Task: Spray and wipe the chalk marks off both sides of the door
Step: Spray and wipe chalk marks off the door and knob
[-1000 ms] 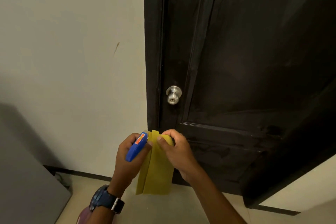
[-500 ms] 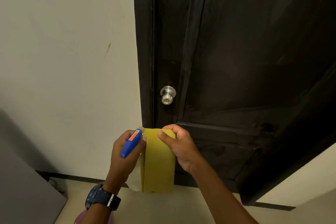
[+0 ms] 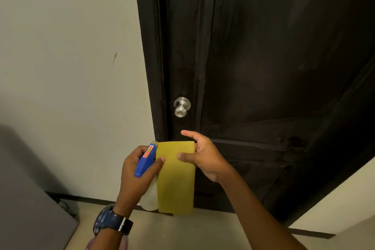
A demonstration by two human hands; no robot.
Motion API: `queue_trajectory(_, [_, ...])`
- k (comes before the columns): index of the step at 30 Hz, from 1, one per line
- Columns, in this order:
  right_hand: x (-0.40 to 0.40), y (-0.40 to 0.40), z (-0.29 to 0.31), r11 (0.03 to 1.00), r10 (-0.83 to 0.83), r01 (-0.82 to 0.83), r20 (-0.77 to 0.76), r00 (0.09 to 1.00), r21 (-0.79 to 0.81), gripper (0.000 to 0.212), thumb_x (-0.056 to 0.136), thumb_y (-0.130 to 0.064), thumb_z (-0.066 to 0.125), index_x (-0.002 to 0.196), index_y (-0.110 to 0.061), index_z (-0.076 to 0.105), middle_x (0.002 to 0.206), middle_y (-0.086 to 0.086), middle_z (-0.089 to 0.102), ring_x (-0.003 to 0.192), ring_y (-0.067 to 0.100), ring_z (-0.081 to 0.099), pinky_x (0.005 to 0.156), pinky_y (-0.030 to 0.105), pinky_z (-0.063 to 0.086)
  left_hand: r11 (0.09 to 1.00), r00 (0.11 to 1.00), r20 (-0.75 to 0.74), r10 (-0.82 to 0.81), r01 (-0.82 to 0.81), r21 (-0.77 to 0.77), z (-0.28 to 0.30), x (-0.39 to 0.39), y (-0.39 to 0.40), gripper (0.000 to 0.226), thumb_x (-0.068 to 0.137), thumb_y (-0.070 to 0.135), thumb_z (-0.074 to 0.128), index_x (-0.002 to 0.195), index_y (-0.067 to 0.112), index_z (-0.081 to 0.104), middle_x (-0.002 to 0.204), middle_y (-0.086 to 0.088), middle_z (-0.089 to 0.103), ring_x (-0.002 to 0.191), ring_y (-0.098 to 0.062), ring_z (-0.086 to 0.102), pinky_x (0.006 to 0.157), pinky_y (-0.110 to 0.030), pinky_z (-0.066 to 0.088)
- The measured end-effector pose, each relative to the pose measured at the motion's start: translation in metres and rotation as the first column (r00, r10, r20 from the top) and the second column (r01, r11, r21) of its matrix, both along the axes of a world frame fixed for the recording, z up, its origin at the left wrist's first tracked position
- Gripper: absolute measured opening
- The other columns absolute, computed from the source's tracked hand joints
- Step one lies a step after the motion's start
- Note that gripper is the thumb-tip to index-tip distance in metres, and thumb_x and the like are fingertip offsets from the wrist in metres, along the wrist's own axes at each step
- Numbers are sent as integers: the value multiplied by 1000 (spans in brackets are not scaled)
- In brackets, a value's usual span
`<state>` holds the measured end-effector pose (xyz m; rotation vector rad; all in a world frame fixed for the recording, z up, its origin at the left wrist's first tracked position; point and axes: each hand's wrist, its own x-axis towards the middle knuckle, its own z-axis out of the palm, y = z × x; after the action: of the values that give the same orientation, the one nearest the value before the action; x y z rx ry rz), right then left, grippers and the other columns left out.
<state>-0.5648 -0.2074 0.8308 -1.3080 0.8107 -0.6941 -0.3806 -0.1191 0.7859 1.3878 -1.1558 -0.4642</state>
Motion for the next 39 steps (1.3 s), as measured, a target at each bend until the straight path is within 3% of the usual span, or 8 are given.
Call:
queue_trajectory(2, [0, 0, 1, 994, -39, 34, -55, 998, -101, 59, 80, 3, 80, 129, -23, 61, 107, 10, 74, 99, 23, 73, 88, 50, 59, 1000, 1000, 1, 4, -4, 0, 2, -3, 1, 49, 67, 60, 67, 102, 25, 62, 86, 14, 65, 78, -9, 64, 64, -19, 50])
queue_trajectory(7, [2, 4, -12, 989, -101, 101, 10, 995, -111, 38, 78, -4, 83, 110, -17, 69, 103, 11, 74, 98, 27, 72, 85, 51, 60, 999, 999, -27, 34, -34, -8, 3, -9, 4, 58, 60, 71, 69, 103, 35, 58, 90, 19, 65, 82, -4, 64, 61, -18, 54])
queue_trajectory(12, [7, 4, -26, 980, -150, 142, -50, 987, -141, 34, 77, -13, 86, 105, -20, 69, 102, 7, 74, 97, 23, 72, 83, 47, 62, 998, 999, 1, 54, -54, -23, -2, -8, 3, 58, 64, 72, 67, 104, 31, 60, 89, 16, 64, 82, -8, 63, 60, -16, 53])
queue_trajectory(16, [17, -8, -23, 990, -127, 127, 1, 992, -56, 36, 81, -10, 83, 113, -10, 67, 105, 8, 76, 99, 23, 73, 87, 42, 61, 995, 996, -16, 86, -86, -41, -2, 7, 2, 63, 61, 83, 63, 102, 35, 58, 88, 16, 65, 83, -4, 63, 63, -10, 53])
queue_trajectory(24, [52, -76, -10, 936, -306, 326, -147, 941, 136, 29, 89, -29, 76, 107, -8, 67, 102, 11, 74, 94, 23, 74, 82, 35, 62, 995, 997, 7, 76, -76, -67, -4, 51, -27, 52, 69, 63, 65, 104, 25, 60, 88, 6, 65, 79, -7, 63, 59, -15, 52])
queue_trajectory(32, [79, -156, -7, 880, -329, 411, -317, 890, 240, 61, 92, -37, 72, 136, -1, 51, 118, 19, 61, 105, 31, 64, 90, 43, 58, 996, 998, -6, 55, -55, -77, -3, 101, -55, 56, 70, 61, 65, 107, 19, 59, 88, 4, 64, 75, -7, 63, 56, -15, 52])
queue_trajectory(36, [97, -181, -12, 850, -334, 425, -306, 892, 312, 72, 86, -39, 78, 143, -7, 46, 132, 24, 55, 114, 39, 60, 95, 50, 56, 996, 999, 14, 48, -47, -72, 2, 117, -71, 38, 78, 45, 71, 102, 19, 59, 83, 1, 62, 71, -11, 60, 58, -15, 53])
queue_trajectory(39, [114, -195, -16, 827, -338, 427, -283, 898, 365, 82, 79, -34, 85, 145, -13, 41, 134, 22, 52, 107, 40, 63, 87, 49, 59, 994, 998, 34, 60, -57, -89, 8, 130, -84, 30, 79, 37, 72, 99, 18, 59, 80, -2, 61, 68, -14, 57, 60, -15, 51])
